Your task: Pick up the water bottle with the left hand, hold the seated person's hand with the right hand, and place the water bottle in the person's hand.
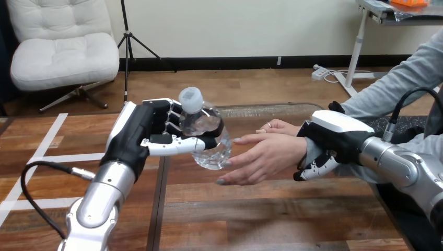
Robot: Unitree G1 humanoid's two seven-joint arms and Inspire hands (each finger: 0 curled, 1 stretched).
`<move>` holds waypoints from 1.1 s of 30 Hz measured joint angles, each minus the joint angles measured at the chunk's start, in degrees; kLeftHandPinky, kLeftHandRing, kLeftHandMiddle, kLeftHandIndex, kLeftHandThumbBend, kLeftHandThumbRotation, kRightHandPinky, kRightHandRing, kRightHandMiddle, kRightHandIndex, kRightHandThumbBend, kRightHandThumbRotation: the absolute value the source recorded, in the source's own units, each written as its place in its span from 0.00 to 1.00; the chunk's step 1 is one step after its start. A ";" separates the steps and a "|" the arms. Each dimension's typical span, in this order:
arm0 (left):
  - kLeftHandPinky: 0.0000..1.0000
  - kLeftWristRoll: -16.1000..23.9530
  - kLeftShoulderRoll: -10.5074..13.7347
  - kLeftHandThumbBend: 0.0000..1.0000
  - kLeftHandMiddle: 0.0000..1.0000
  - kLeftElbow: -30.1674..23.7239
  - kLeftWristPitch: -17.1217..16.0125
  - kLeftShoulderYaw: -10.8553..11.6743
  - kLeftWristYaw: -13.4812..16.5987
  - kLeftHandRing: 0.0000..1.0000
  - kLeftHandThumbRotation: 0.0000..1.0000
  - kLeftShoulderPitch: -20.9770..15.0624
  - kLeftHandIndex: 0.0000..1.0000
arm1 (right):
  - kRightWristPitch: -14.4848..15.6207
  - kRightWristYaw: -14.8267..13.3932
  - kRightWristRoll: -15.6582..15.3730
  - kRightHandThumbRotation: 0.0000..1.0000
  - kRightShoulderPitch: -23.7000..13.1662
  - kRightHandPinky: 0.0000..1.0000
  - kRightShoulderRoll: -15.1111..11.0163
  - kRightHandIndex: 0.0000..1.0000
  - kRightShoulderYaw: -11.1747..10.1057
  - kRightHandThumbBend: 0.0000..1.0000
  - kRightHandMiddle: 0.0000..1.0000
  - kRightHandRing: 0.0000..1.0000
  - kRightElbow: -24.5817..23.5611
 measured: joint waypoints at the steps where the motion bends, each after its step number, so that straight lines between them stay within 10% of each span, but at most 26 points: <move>1: 0.31 0.00 -0.05 0.67 0.40 0.00 -0.02 -0.04 -0.02 0.36 0.00 -0.03 0.41 | 0.00 0.00 0.01 0.00 0.00 0.12 0.07 0.22 -0.01 0.55 0.21 0.16 -0.04; 33: 0.31 -0.04 -0.11 0.64 0.40 0.03 -0.26 -0.08 -0.13 0.36 0.00 -0.04 0.41 | -0.18 -0.01 0.01 0.00 0.00 0.12 0.44 0.22 -0.03 0.60 0.22 0.16 0.08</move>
